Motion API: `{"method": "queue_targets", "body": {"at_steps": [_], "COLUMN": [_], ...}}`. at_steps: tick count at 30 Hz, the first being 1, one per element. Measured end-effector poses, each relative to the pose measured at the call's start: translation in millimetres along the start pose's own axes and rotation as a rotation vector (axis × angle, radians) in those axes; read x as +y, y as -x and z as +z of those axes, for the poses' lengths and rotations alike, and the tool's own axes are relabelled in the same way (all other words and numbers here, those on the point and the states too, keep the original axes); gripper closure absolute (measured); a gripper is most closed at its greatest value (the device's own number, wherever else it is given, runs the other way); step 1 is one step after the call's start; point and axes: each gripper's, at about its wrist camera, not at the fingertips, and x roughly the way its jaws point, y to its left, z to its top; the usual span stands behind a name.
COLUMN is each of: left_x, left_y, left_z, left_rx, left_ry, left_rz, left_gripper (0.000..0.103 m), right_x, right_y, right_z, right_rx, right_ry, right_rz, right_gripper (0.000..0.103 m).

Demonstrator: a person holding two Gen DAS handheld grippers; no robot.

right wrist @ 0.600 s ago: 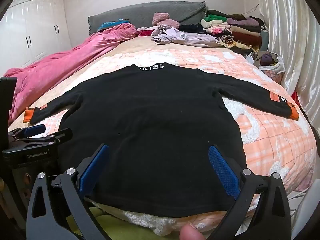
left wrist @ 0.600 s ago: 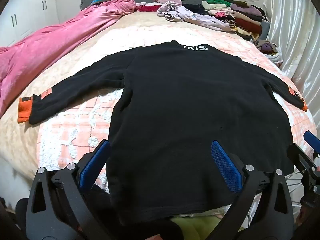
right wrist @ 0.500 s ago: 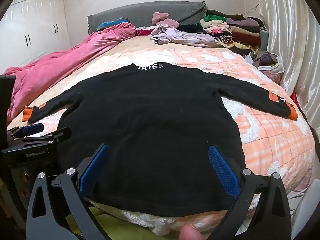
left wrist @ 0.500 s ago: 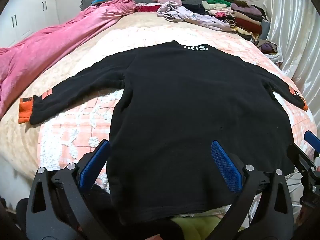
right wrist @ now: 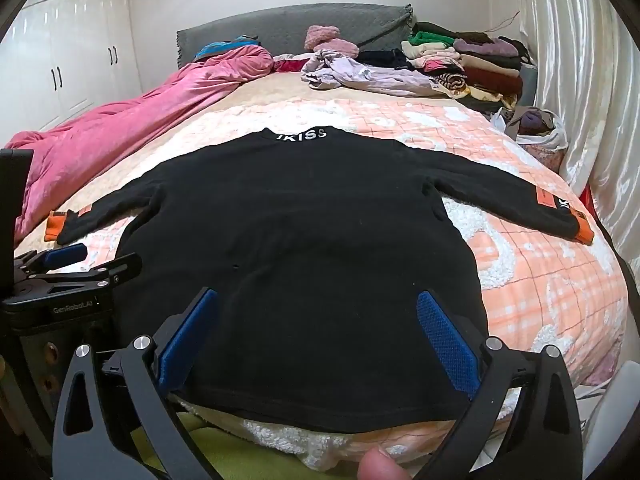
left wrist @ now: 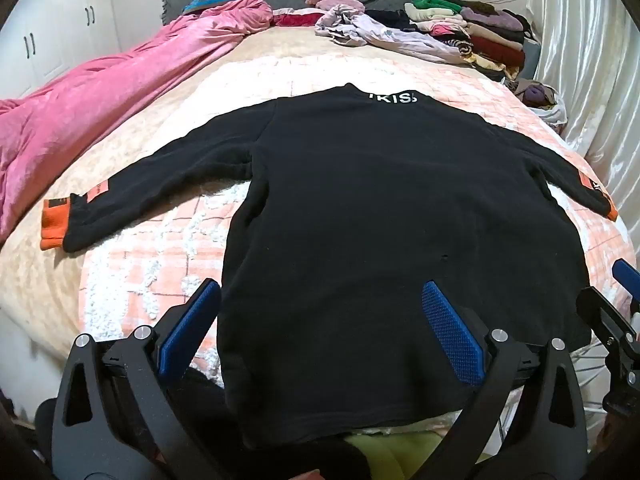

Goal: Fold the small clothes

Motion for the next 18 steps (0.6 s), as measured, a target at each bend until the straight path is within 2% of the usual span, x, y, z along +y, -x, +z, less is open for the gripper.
{"method": "queue_targets", "body": {"at_steps": [18], "left_x": [-0.8], "left_y": [-2.1], "left_z": [-2.6], "left_rx": [-0.003], "left_ry": [-0.009], "left_rz": [0.006], "left_gripper": [0.009], "right_x": [0.4], "right_y": [4.1], "right_z": [-1.9], "right_rx": [-0.003], "right_ry": [0.004], "right_rz": [-0.004], "right_gripper": [0.004]}}
